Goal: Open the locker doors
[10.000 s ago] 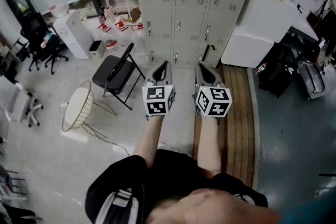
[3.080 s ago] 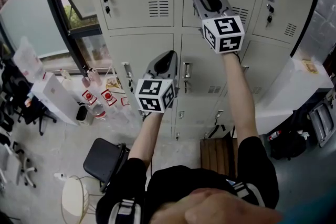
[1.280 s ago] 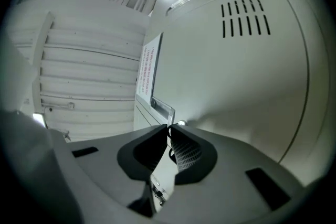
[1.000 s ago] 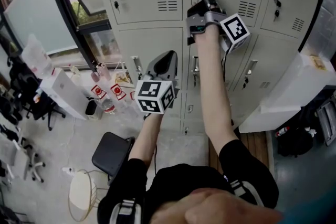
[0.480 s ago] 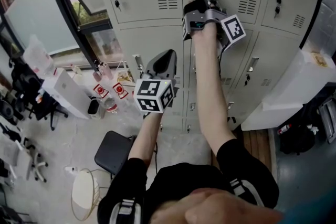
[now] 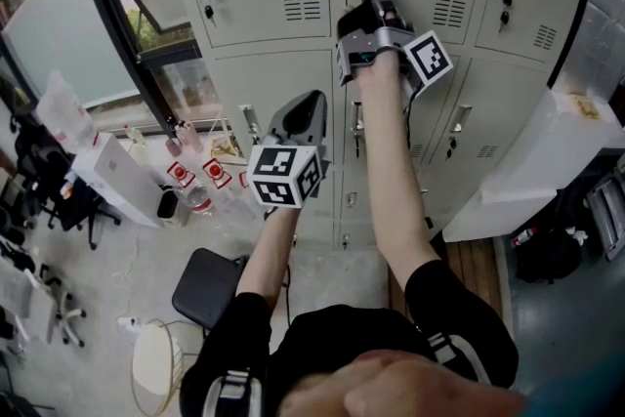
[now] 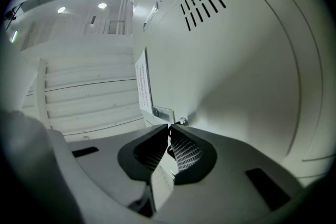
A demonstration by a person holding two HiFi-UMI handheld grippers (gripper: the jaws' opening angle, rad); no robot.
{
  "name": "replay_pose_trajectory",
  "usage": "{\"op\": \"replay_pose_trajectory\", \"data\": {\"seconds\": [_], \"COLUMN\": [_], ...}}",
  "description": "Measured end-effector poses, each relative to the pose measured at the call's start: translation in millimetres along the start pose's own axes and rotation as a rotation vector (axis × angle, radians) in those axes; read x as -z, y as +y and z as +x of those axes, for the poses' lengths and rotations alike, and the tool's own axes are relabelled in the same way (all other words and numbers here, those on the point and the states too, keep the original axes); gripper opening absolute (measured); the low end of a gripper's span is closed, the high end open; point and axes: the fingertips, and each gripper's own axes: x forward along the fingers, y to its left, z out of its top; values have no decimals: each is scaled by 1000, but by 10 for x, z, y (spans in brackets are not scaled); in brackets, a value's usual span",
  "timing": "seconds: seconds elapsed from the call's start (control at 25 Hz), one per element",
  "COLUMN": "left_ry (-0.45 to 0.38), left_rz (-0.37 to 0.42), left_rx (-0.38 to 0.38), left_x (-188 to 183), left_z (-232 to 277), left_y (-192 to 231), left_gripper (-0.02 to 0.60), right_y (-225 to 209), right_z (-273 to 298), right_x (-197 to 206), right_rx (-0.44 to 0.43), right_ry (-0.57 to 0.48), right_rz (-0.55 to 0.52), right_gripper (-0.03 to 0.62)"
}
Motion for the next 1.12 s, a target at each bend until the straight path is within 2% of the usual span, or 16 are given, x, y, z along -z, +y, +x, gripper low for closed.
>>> {"op": "replay_pose_trajectory", "data": {"seconds": [0.4, 0.6, 0.64, 0.72, 0.92, 1.12], "left_ry": [3, 5, 6, 7, 13, 16], "left_rz": [-10, -13, -14, -14, -14, -16], "left_rx": [24, 27, 27, 26, 24, 29], "left_x": [40, 54, 60, 68, 85, 100], "left_z": [63, 56, 50, 39, 25, 45], "left_y": [-148, -194, -195, -199, -222, -256], "left_gripper": [11, 11, 11, 11, 11, 11], "right_y": [102, 175, 189, 232, 398, 517], "right_z": [-73, -111, -115, -123, -170, -127], "right_x": [0, -2, 9, 39, 83, 178], "right_rx": [-22, -8, -9, -22, -21, 17], "right_ry": [67, 112, 125, 155, 193, 272], "right_rz": [-68, -224, -257, -320, -606, -1012], "right_gripper": [28, 29, 42, 117, 129, 155]}}
